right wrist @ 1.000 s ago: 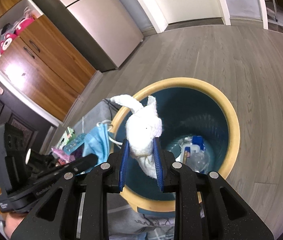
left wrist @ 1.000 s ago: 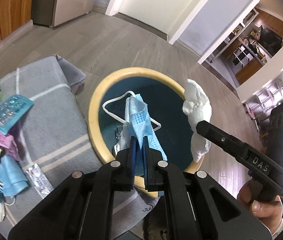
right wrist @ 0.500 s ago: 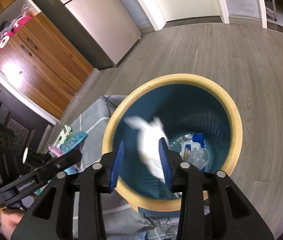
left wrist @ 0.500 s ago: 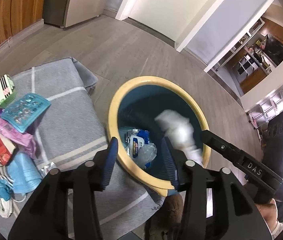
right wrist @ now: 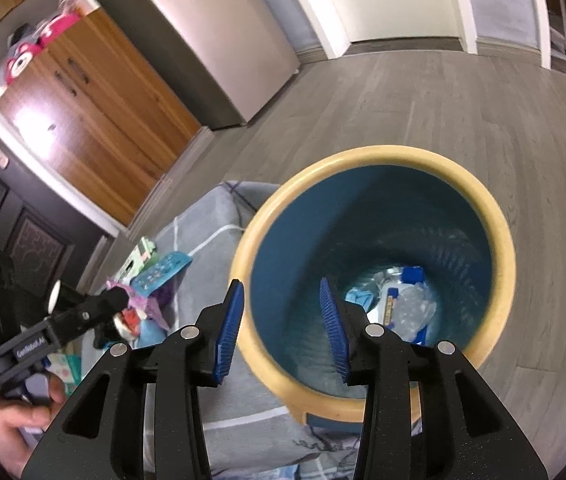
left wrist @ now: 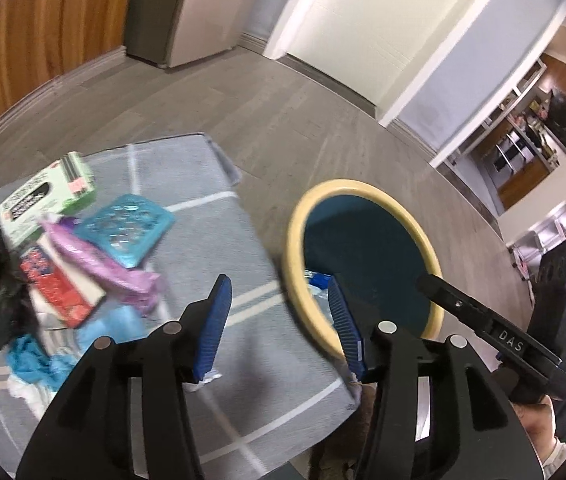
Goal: Collect trash
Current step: 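Move both grippers back over the trash pile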
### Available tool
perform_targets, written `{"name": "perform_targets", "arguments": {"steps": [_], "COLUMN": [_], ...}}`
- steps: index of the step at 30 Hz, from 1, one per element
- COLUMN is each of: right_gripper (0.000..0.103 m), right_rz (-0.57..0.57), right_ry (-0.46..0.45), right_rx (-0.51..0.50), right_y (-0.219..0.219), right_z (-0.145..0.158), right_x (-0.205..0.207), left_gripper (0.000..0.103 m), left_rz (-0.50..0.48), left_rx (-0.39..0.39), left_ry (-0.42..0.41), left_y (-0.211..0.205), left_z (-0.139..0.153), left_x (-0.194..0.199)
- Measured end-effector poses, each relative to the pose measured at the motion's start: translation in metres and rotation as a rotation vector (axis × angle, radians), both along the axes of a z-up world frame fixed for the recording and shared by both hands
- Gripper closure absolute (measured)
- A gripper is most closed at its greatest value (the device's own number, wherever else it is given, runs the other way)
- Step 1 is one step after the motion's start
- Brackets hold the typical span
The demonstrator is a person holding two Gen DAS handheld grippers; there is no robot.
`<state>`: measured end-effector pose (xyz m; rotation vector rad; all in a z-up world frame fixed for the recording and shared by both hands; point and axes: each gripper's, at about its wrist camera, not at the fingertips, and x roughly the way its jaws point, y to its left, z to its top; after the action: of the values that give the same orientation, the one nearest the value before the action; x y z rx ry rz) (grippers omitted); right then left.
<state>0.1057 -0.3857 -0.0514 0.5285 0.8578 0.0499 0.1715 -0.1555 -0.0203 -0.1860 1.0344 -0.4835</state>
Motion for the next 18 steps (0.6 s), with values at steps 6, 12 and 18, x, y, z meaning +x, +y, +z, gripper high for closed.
{"name": "perform_targets", "arguments": {"steps": [6,12,18], "right_gripper": [0.062,0.062,0.062], "right_rz": [0.038,0.074,0.119], "right_ry": [-0.001,0.004,0.010], "right_rx": [-0.010,-0.014,-0.030], "right_y": [0.016,0.030,0.046], "right_z": [0.001,0.002,0.002], "right_x": [0.002,0.005,0.008], "left_gripper": [0.053,0.053,0.053], "left_rz": [0.071,0.134,0.198], "left_rx": [0.010,0.019,0.051], "left_ry": [0.001,0.007,0.004], "left_y": [0.042,0.077,0.112], "left_z": [0.002,0.000,-0.002], "left_x": [-0.002,-0.005,-0.012]}}
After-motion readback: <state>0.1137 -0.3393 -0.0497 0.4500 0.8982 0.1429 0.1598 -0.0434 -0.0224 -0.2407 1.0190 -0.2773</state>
